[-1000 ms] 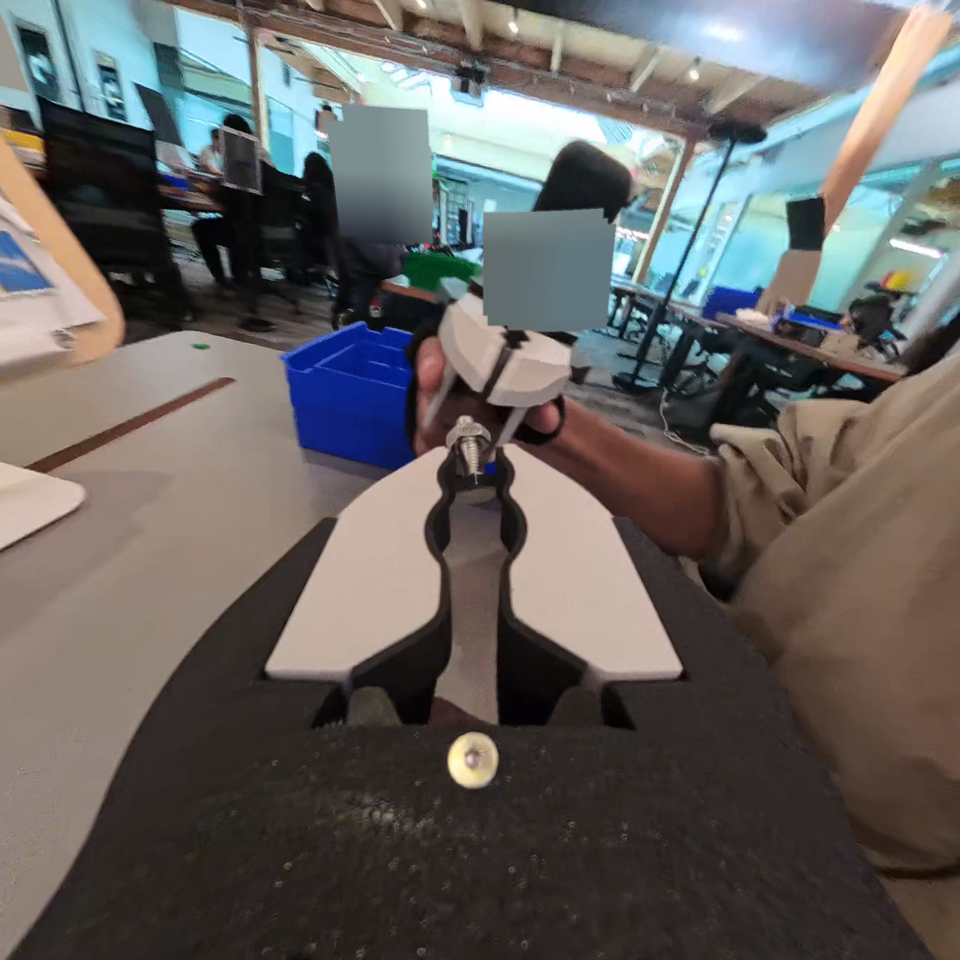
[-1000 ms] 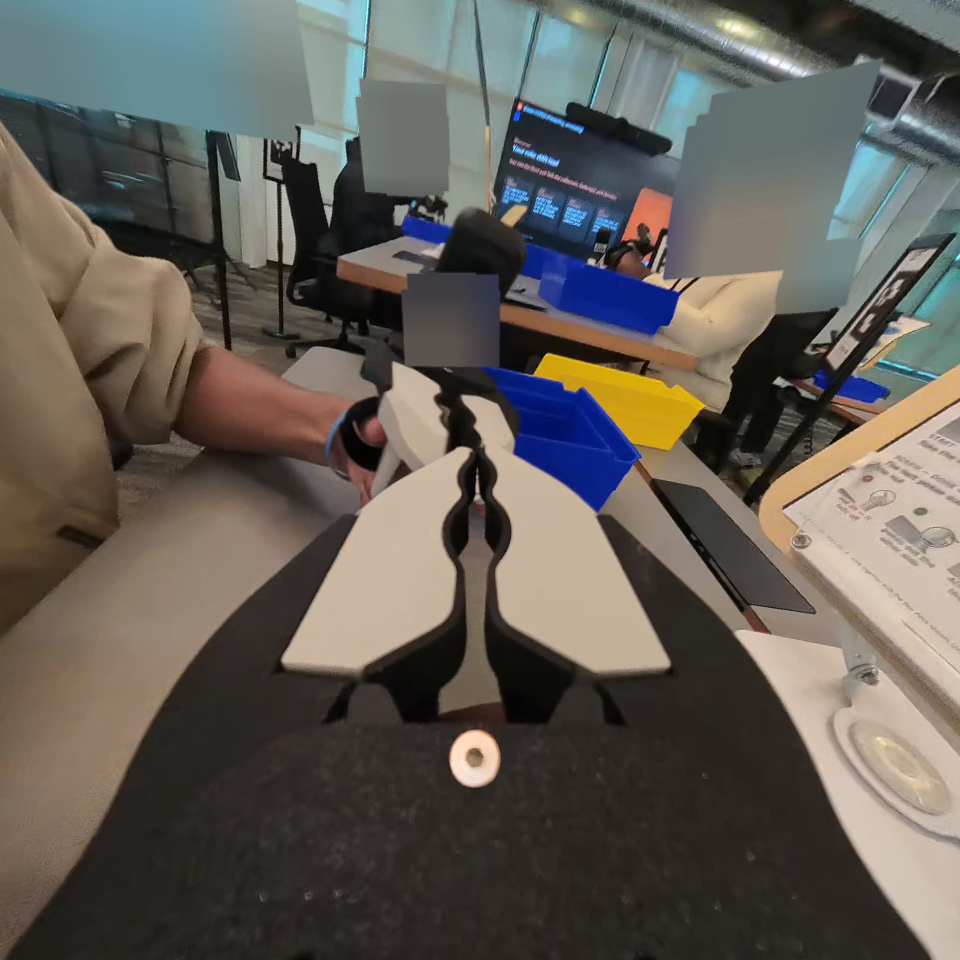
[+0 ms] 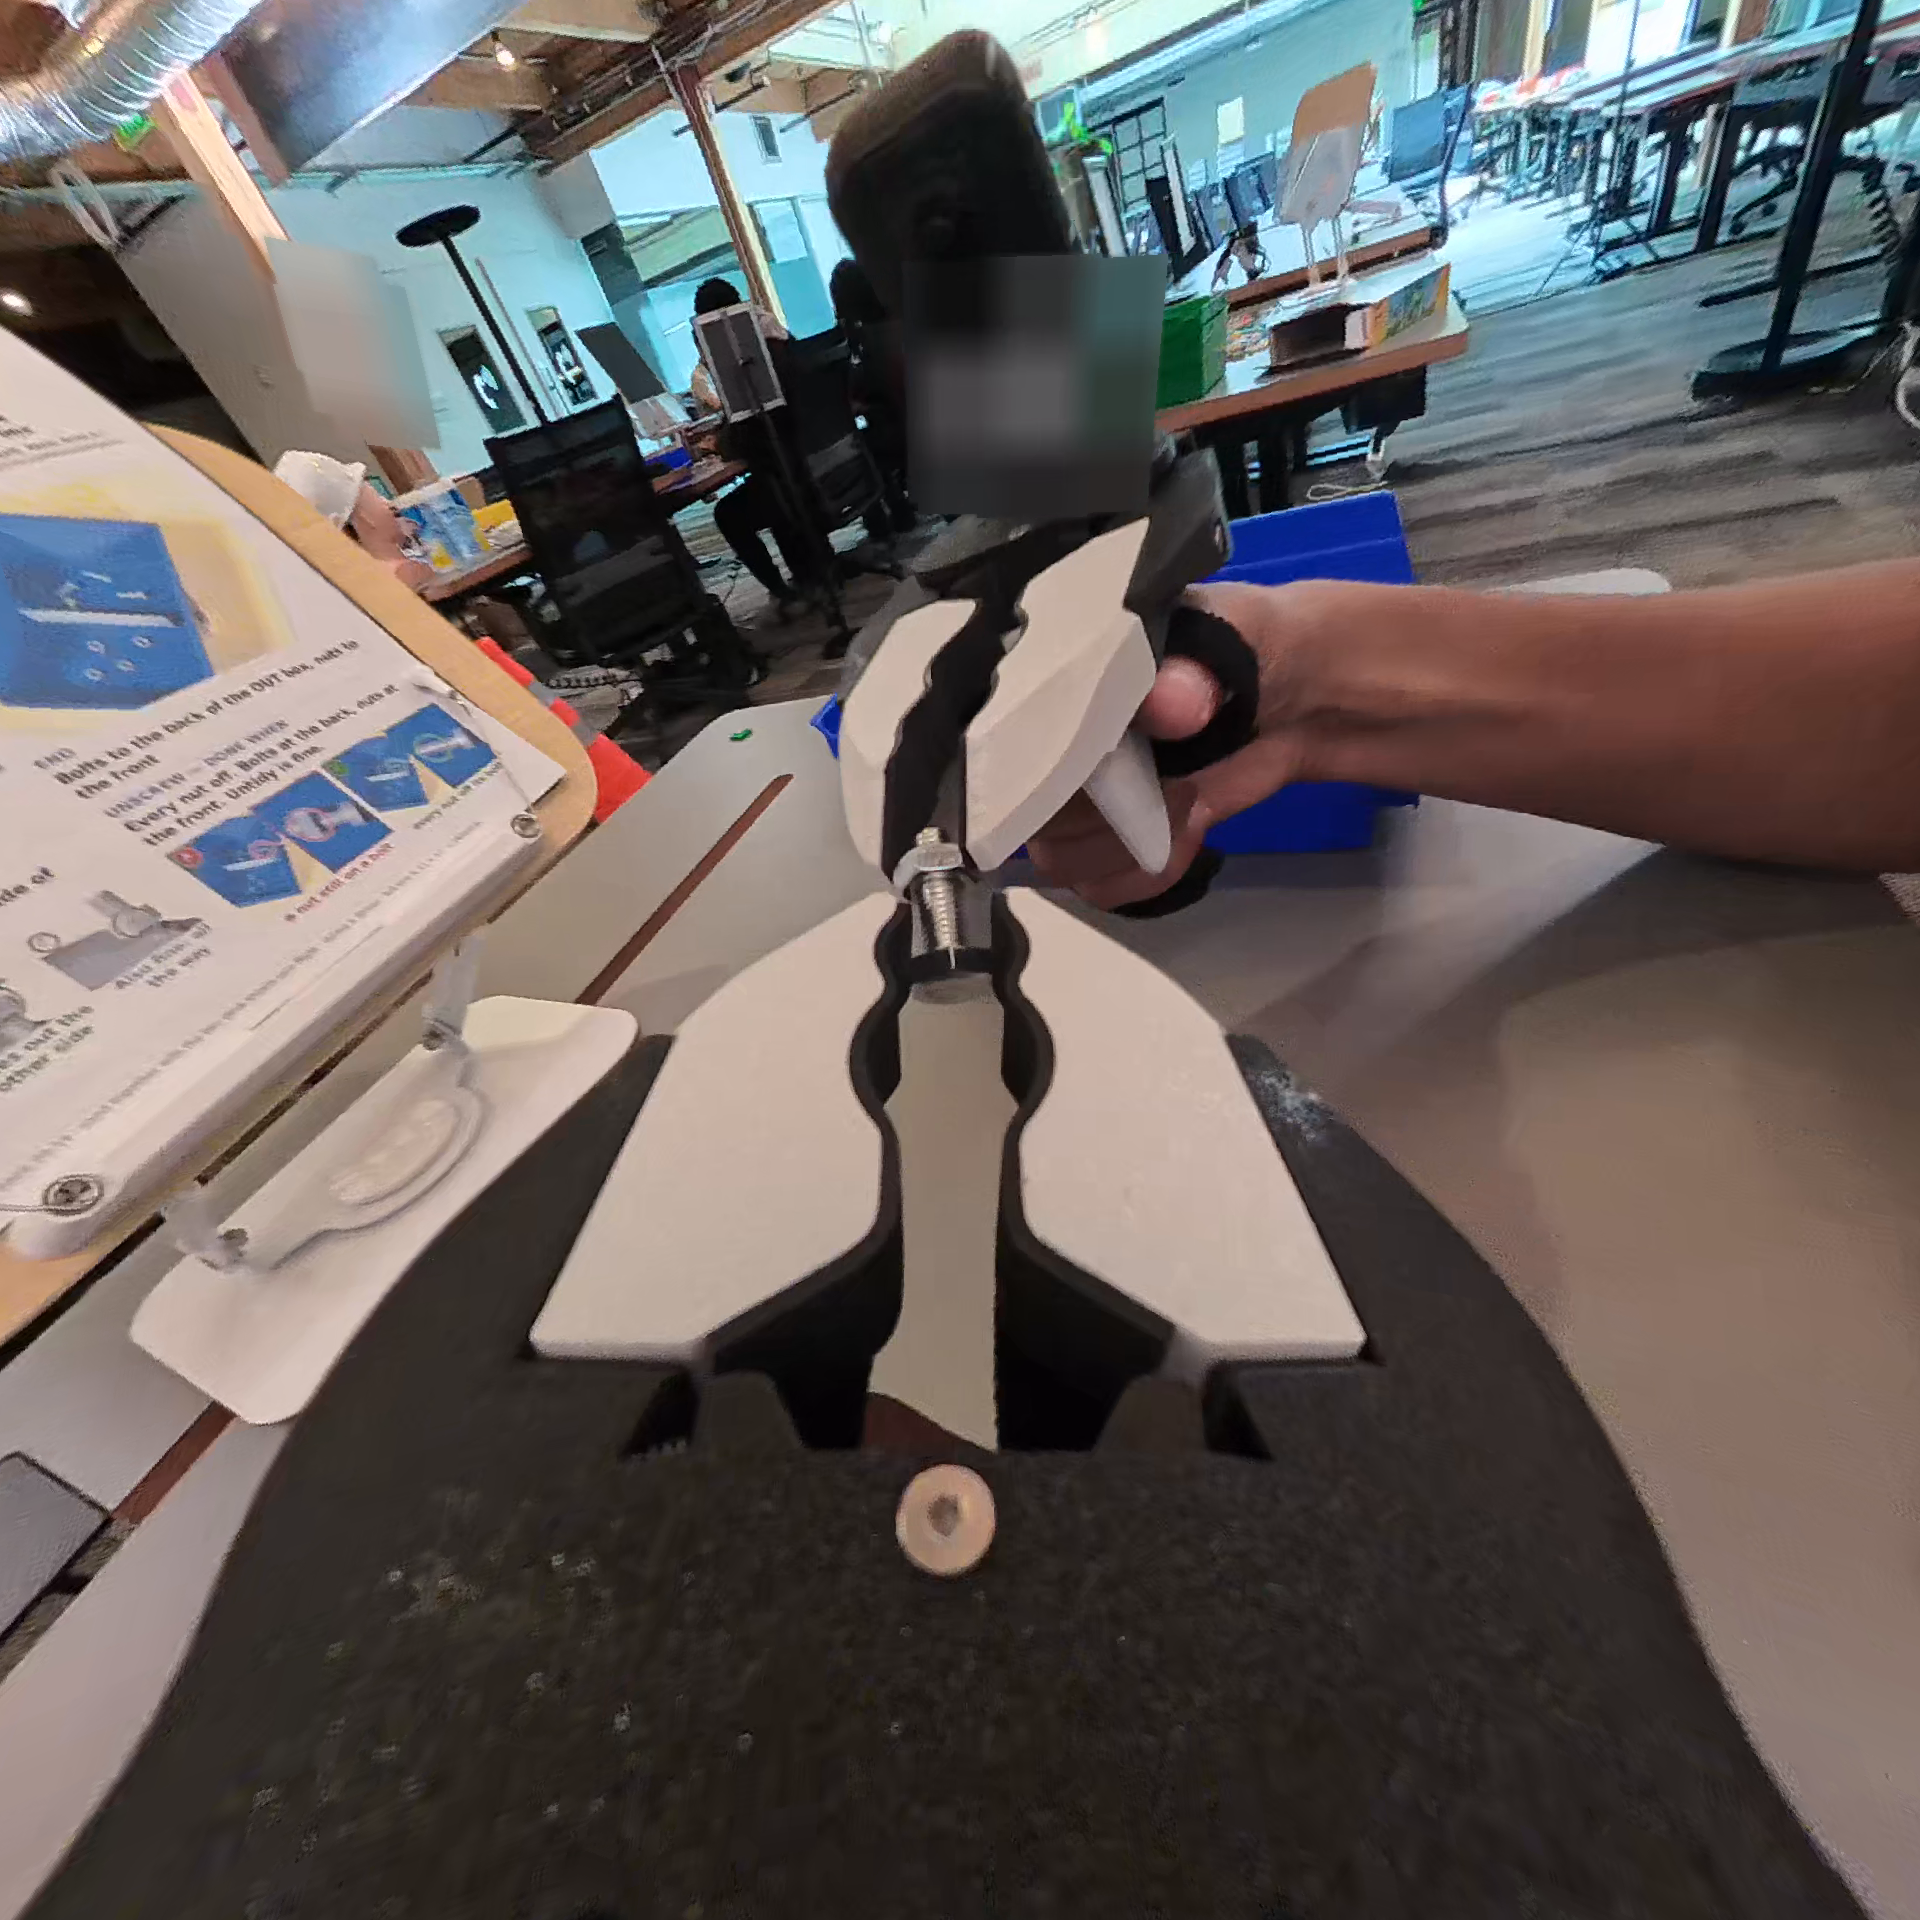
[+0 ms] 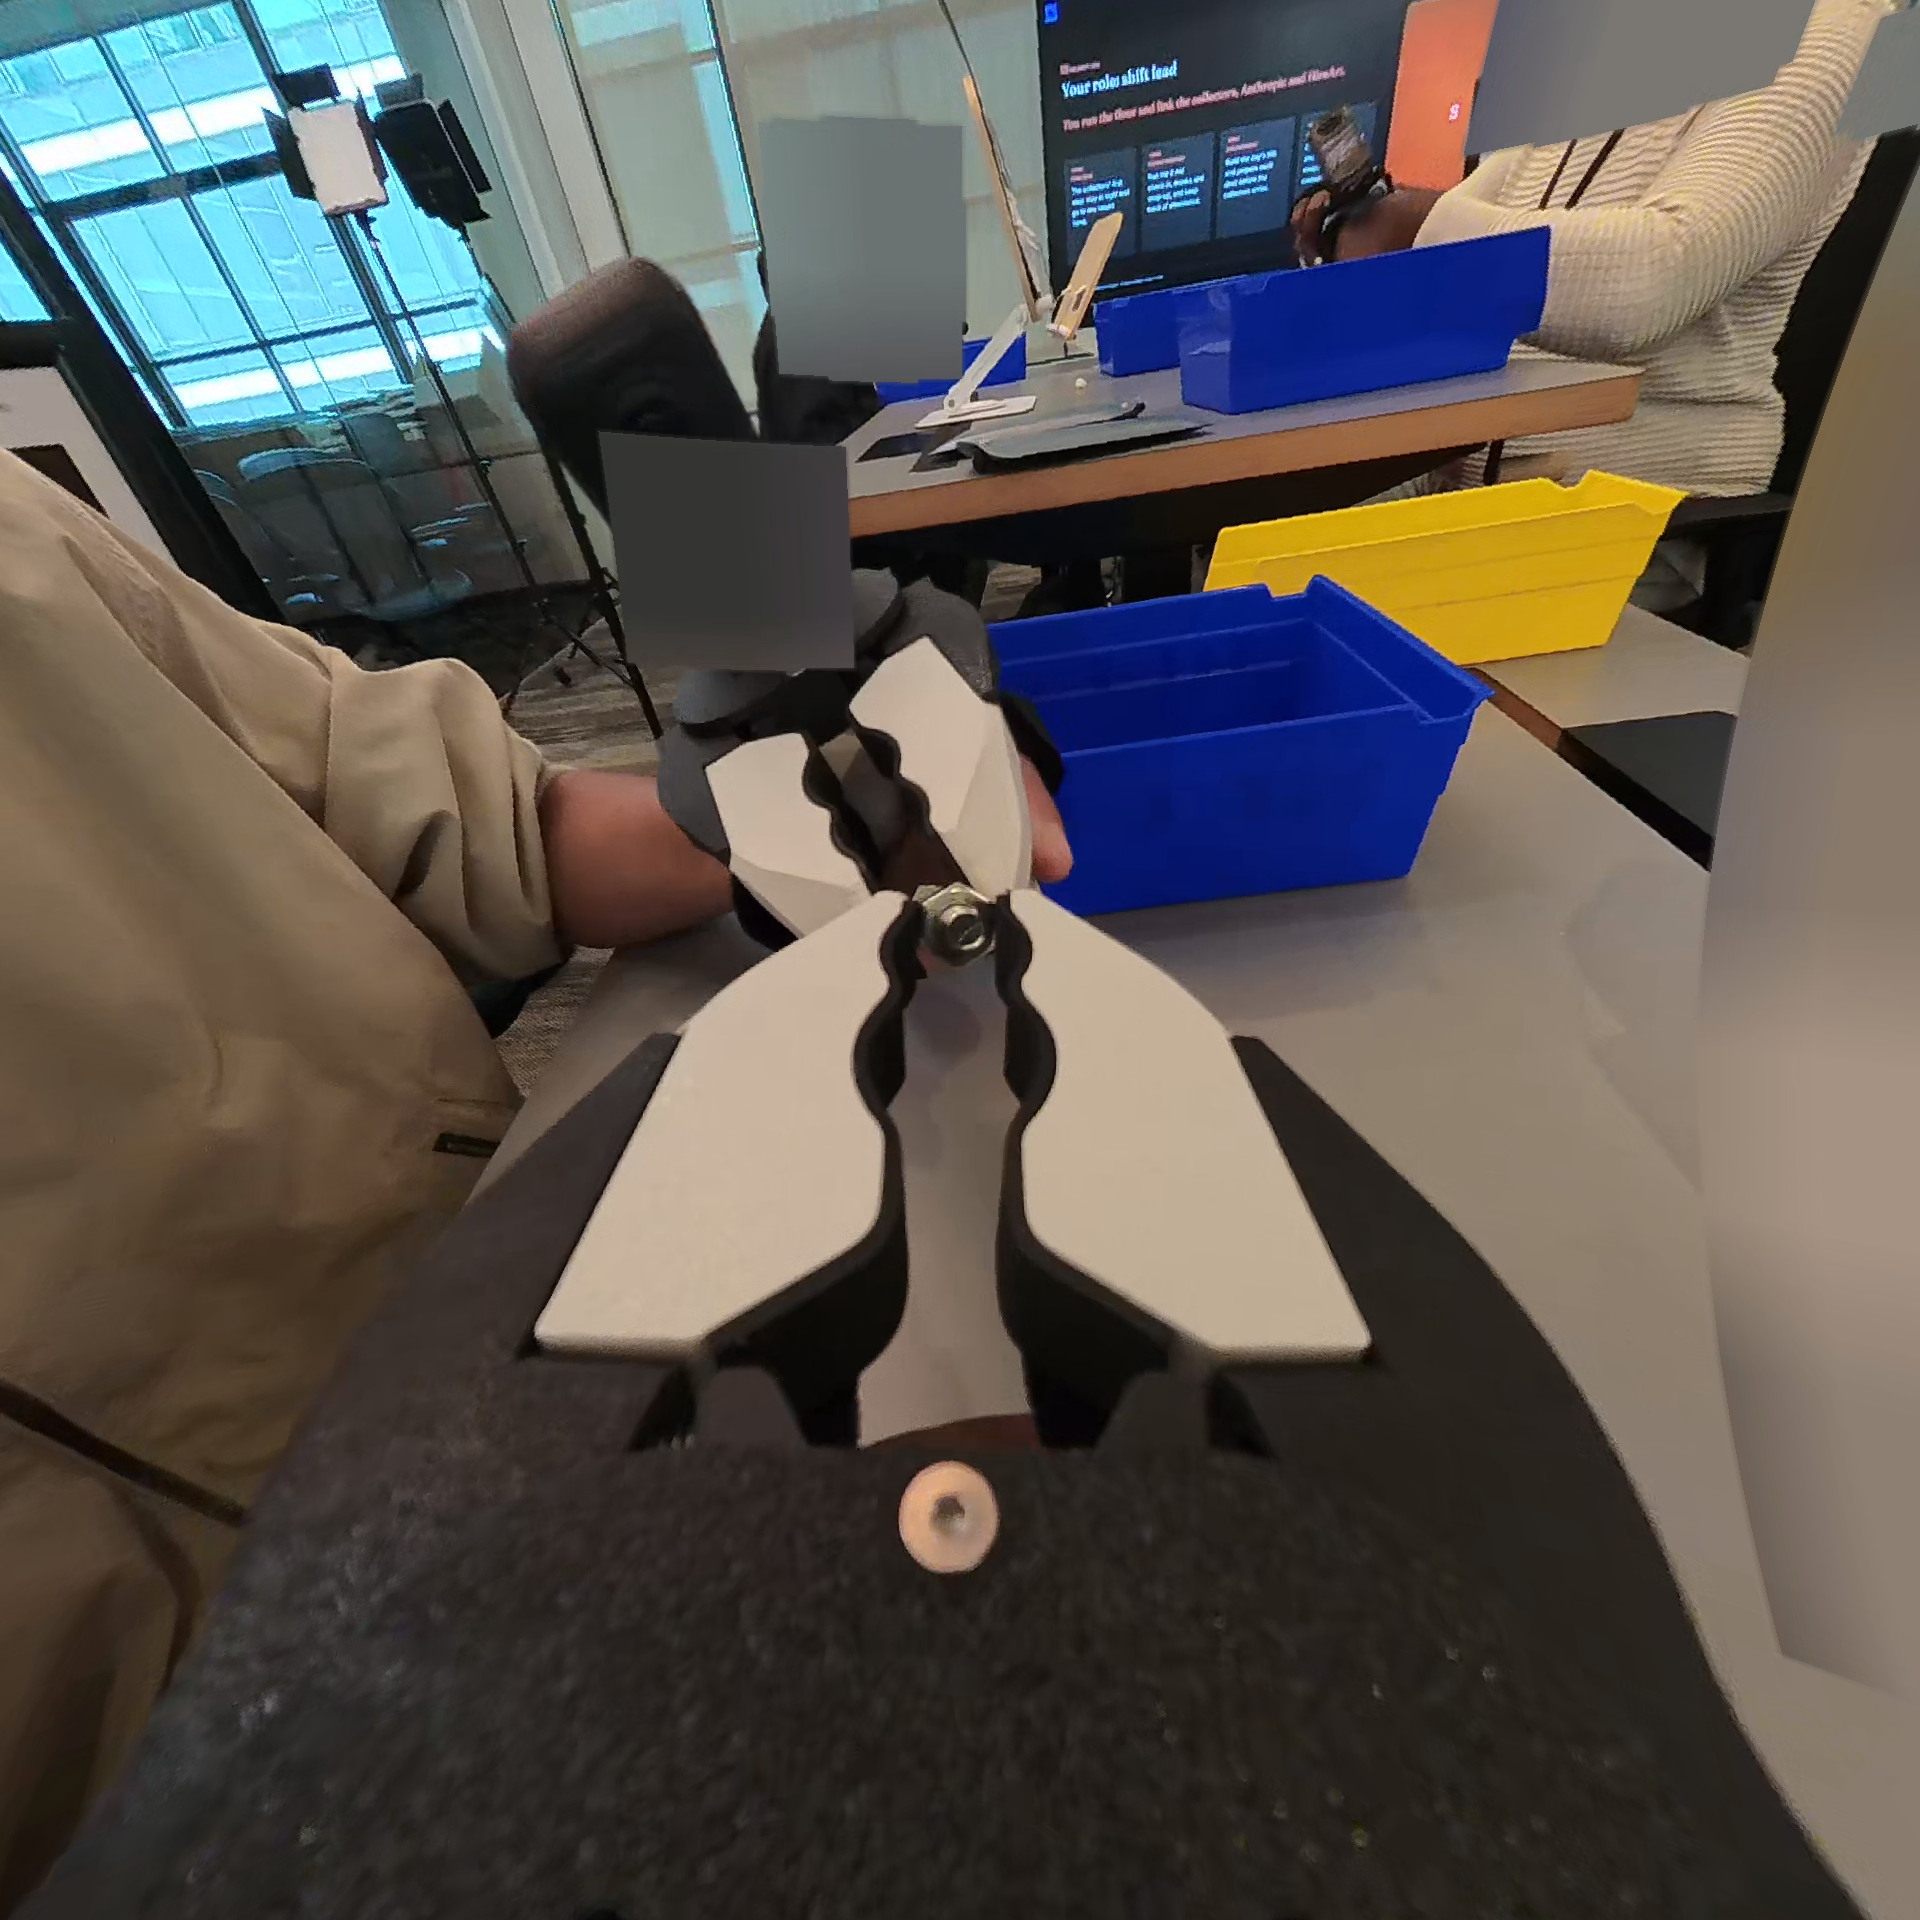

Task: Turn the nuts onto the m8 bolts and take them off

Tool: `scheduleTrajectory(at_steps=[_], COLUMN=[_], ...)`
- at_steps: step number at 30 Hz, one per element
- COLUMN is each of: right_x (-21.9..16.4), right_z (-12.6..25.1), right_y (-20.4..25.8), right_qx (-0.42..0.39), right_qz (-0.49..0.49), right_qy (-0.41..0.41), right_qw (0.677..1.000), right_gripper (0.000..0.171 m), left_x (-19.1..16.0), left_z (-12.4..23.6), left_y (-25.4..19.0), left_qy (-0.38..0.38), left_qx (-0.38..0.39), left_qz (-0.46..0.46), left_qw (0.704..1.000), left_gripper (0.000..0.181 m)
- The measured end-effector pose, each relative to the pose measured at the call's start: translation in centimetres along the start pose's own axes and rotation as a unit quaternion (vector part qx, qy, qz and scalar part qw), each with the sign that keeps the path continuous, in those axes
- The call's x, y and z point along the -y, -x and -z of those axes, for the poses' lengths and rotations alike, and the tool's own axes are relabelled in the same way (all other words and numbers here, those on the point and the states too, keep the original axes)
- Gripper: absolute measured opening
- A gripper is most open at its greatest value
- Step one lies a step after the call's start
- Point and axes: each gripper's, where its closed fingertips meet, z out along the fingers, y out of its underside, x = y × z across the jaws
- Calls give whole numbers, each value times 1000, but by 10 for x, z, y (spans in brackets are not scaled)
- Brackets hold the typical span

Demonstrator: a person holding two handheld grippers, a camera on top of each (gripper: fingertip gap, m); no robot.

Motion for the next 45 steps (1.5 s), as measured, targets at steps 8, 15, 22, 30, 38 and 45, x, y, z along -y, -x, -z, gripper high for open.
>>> scheduleTrajectory(at_steps=[8,15,22,30,38,45], right_x=[4,6,-15,-30,-24,-1], right_z=[1,7,3,-2,-1,3], right_y=[3,-2,-1,1,-1,-12], right_qx=[-5,-29,-82,-94,-99,-110], right_qz=[26,53,140,179,169,91], right_qy=[-4,6,125,189,165,64], right_qw=[1000,998,979,961,967,988], right_gripper=[13,13,13,13,13,36], left_x=[4,-17,-37,-47,-39,-26], left_z=[1,-3,-5,-6,-5,-4], left_y=[0,2,-5,-10,-9,8], left_qy=[-23,35,101,132,116,74], left_qx=[6,-23,-35,-42,-43,2], left_qz=[6,47,8,-11,-6,9], left_qw=[1000,998,994,990,992,997], left_gripper=[15,47,36,29,15,15])
